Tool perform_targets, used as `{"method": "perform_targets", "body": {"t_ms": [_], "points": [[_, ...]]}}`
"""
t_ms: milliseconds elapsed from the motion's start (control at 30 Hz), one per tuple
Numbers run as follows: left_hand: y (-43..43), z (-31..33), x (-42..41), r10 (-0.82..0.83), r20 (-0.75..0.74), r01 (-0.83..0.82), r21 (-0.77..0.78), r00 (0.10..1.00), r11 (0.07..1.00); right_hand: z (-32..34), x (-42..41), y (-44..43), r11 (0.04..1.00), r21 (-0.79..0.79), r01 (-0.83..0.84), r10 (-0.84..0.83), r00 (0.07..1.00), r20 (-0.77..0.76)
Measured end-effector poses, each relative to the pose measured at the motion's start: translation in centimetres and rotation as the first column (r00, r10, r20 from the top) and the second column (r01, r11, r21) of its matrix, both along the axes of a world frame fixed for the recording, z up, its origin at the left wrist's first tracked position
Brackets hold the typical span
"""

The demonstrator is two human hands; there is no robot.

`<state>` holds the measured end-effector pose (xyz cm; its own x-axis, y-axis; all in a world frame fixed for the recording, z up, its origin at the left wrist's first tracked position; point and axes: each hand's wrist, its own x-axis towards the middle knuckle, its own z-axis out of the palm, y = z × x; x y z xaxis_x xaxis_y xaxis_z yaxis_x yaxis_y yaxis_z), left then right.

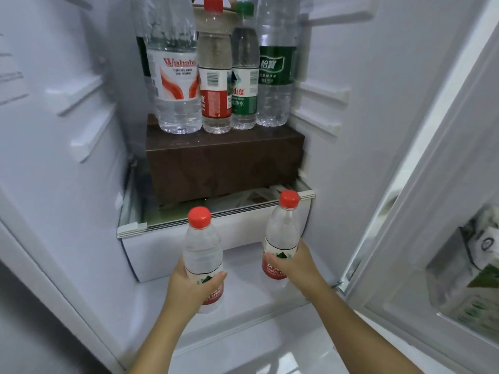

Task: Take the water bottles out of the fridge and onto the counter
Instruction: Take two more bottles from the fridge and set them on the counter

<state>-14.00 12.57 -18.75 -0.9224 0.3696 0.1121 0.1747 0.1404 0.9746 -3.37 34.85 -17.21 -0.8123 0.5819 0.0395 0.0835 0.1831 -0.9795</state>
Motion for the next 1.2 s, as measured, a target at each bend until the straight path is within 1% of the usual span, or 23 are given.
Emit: {"method": "perform_targets", "body": {"t_ms": [67, 233, 367, 433, 533, 600, 700, 833, 933, 1033, 1200], "points": [[0.0, -0.1, 0.2, -0.018, -0.028, 0.018, 0.004, 0.999, 1.0, 0.1, 0.4, -0.2, 1.0, 0.006, -0.014, 0.014, 1.0, -0.004], [-0.3, -0.5, 1.5, -0.065, -0.062, 0.069, 0.068, 0.996, 0.995, -0.1, 1.4, -1.1, 0.999, 0.037, -0.007, 0.009, 0.999, -0.039], [-0.9, 0.5, 1.3, -0.141, -0.111, 0.148, 0.059, 0.984, 0.987, 0.0, 1.7, -1.5, 0.999, 0.045, 0.011, -0.007, 0.996, -0.086], [-1.0, 0.9, 1.3, -0.154, -0.085, 0.158, 0.04, 0.984, 0.987, -0.1, 1.7, -1.7, 0.997, 0.07, 0.038, -0.031, 0.995, -0.099], [-0.7, 1.2, 1.5, -0.151, -0.008, 0.151, 0.018, 0.989, 0.988, -0.2, 1.5, -1.9, 0.994, 0.087, 0.063, -0.056, 0.995, -0.081], [-0.5, 1.1, 1.7, -0.141, -0.001, 0.141, 0.031, 0.99, 0.99, -0.1, 1.4, -1.9, 0.993, 0.1, 0.064, -0.058, 0.996, -0.061], [-0.3, 1.1, 2.5, -0.102, -0.012, 0.103, 0.057, 0.995, 0.993, -0.2, 2.1, -2.3, 0.993, 0.08, 0.083, -0.077, 0.994, -0.076], [-0.1, 1.3, 3.6, -0.082, -0.049, 0.084, 0.046, 0.995, 0.995, -0.2, 4.6, -3.0, 0.995, 0.074, 0.061, -0.055, 0.995, -0.082], [0.2, 1.7, 4.9, -0.12, -0.09, 0.123, 0.022, 0.989, 0.992, 0.4, 7.0, -3.4, 0.997, 0.063, 0.049, -0.044, 0.995, -0.084], [0.5, 1.6, 6.6, -0.163, -0.127, 0.166, 0.008, 0.978, 0.986, 1.2, 9.4, -3.6, 0.995, 0.091, 0.048, -0.043, 0.997, -0.061], [1.9, 2.1, 12.7, -0.262, -0.089, 0.263, -0.005, 0.961, 0.965, 2.2, 17.0, -3.2, 0.989, 0.13, 0.077, -0.071, 0.996, -0.044]]}}
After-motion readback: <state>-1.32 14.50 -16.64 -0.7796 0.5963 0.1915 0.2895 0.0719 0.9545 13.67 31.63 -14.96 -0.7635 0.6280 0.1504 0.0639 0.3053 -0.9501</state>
